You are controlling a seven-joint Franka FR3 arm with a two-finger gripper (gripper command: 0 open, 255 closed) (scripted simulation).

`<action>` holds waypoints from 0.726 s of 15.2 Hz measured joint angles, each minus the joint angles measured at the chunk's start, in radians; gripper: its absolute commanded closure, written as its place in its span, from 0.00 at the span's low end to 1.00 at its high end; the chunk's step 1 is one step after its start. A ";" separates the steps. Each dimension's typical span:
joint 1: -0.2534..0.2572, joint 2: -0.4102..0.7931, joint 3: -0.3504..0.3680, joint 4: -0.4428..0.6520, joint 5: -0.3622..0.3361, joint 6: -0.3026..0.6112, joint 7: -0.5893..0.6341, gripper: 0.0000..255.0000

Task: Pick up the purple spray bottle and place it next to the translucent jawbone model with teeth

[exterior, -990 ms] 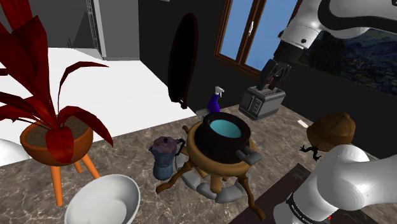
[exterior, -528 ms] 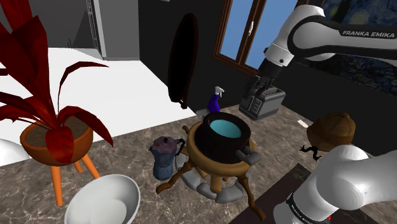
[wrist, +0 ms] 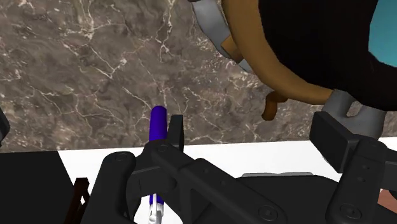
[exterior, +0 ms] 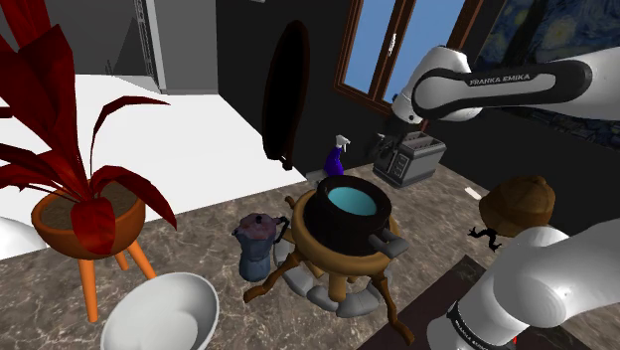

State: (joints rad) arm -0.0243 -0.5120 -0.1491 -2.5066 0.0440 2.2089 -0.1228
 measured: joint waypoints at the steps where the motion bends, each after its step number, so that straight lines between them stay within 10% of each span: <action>1: 0.001 0.034 -0.006 -0.002 0.001 0.044 -0.009 0.00; 11: 0.020 0.396 -0.092 0.094 0.089 0.387 -0.166 0.00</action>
State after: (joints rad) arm -0.0046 -0.1159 -0.2411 -2.4129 0.1328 2.5960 -0.2892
